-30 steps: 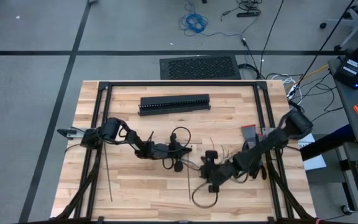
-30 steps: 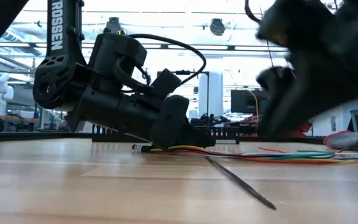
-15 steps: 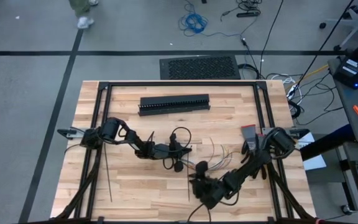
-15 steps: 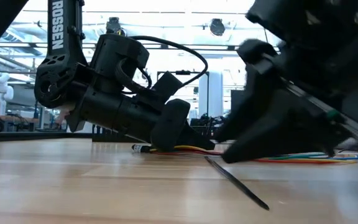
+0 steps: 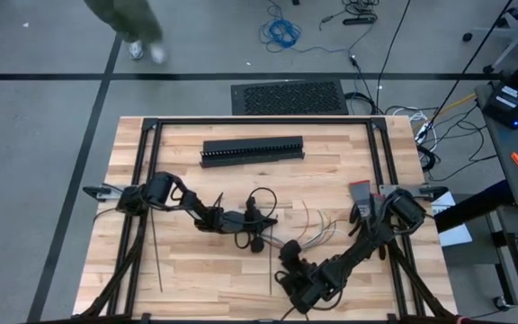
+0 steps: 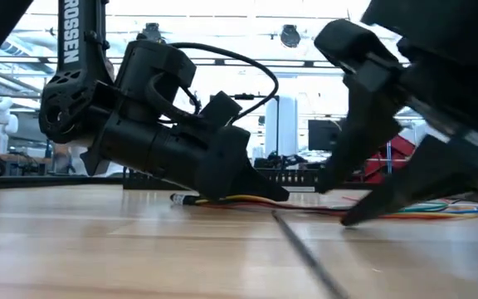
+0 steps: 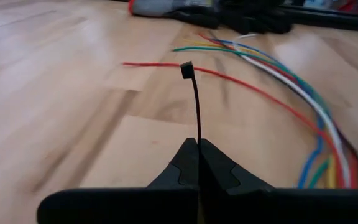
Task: Ziptie cables
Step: Wrap the cable wires with the black zip tie
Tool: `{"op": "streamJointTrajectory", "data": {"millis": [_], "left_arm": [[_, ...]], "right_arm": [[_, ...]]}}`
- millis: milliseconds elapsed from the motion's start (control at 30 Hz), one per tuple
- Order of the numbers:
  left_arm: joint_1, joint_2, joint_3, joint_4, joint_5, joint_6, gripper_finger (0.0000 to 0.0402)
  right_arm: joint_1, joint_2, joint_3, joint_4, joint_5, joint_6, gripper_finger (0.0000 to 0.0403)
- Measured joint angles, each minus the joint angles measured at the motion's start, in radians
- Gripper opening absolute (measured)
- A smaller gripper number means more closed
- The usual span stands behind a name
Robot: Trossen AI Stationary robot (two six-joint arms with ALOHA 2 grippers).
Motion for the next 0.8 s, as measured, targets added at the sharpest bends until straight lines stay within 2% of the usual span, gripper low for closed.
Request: {"op": "streamJointTrajectory", "data": {"millis": [67,167,400,633,800], "left_arm": [[-0.005,0.000,0.013,-0.001,0.028,-0.019,0.0000],[-0.013,0.000,0.035,-0.006,0.065,-0.025,0.0000],[-0.016,0.000,0.058,-0.032,0.056,-0.002,0.0000],[-0.016,0.000,0.058,-0.079,0.016,0.002,0.0000],[-0.016,0.000,0.059,-0.082,0.003,0.002,0.0000]], "right_arm": [[-0.010,-0.005,0.032,-0.060,-0.037,-0.021,0.0120],[-0.040,-0.003,0.044,-0.056,-0.110,-0.048,0.0120],[-0.088,-0.003,0.053,0.032,-0.260,-0.150,0.0120],[-0.150,-0.003,0.103,0.034,-0.478,-0.205,0.0120],[-0.193,-0.003,0.104,0.025,-0.555,-0.244,0.0109]]}}
